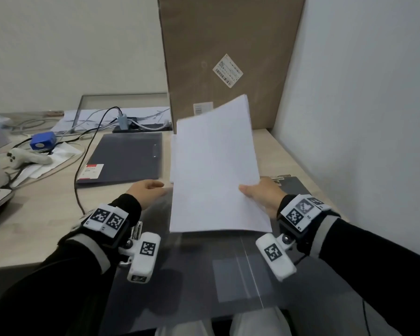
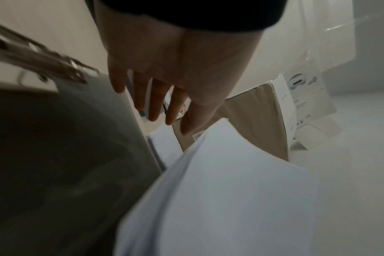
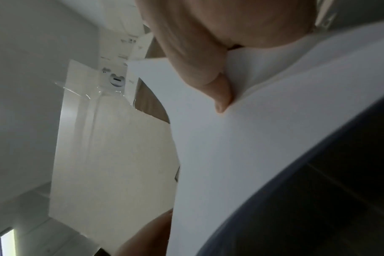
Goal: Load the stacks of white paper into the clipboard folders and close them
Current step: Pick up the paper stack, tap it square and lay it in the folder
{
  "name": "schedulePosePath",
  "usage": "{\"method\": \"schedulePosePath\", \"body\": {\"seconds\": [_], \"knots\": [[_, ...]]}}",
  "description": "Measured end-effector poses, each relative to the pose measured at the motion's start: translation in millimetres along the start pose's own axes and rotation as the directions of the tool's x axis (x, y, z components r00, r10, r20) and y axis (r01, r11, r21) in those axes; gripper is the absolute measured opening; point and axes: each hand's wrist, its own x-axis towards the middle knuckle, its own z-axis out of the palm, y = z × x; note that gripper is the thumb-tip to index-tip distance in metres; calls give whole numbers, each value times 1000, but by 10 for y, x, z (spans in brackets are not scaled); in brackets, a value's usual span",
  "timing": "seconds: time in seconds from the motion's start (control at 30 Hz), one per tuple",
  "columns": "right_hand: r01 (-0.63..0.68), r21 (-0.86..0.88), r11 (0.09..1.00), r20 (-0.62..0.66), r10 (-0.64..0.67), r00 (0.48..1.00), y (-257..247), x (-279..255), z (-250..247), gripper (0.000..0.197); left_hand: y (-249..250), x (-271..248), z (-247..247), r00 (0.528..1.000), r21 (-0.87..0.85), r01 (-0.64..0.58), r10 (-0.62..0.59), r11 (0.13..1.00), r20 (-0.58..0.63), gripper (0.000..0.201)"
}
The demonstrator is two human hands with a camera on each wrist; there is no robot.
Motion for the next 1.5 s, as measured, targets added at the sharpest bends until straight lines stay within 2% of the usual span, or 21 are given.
{"method": "schedulePosePath", "body": {"seconds": [0.07,0.13,0.23,0.43,0.6,0.73,0.9,1.0,1.13,1.2,1.3,1.4,1.5], "knots": [[-114,-32,993,104,117,988,107,-102,37,36,-105,-58,-7,1000,75,16,-16,997,9,39],[-157,-122,980,149,175,973,237,-187,102,34,-183,-176,-10,998,167,48,-55,985,39,44],[-144,-296,944,113,184,976,387,-228,173,43,-294,-262,0,994,236,92,-104,967,38,51],[-121,-429,895,56,160,986,428,-244,14,45,-294,-424,74,989,118,133,-141,984,54,56],[-146,-442,885,-17,155,988,414,-265,-240,44,-290,-417,171,993,-95,108,-103,990,52,51],[-180,-407,896,-35,182,983,366,-286,-357,49,-294,-383,224,996,-220,76,-66,972,54,54],[-203,-388,899,56,243,968,412,-337,-234,57,-330,-367,199,995,-108,78,-71,991,69,56],[-193,-419,887,87,251,964,489,-366,-83,59,-375,-322,194,988,-48,102,-96,994,119,60],[-215,-417,883,107,282,953,514,-388,33,65,-737,80,222,969,-44,119,-106,992,223,81],[-222,-430,875,104,292,951,517,-383,57,64,-694,21,217,966,-53,95,-79,994,248,69],[-214,-471,856,107,296,949,531,-375,85,66,-331,-380,181,968,-6,67,-63,998,241,54],[-211,-497,841,116,306,945,535,-384,84,67,-312,-402,183,965,51,73,-84,996,249,43],[-213,-517,829,126,319,939,531,-400,56,69,-346,-355,188,958,103,51,-78,993,275,55]]}}
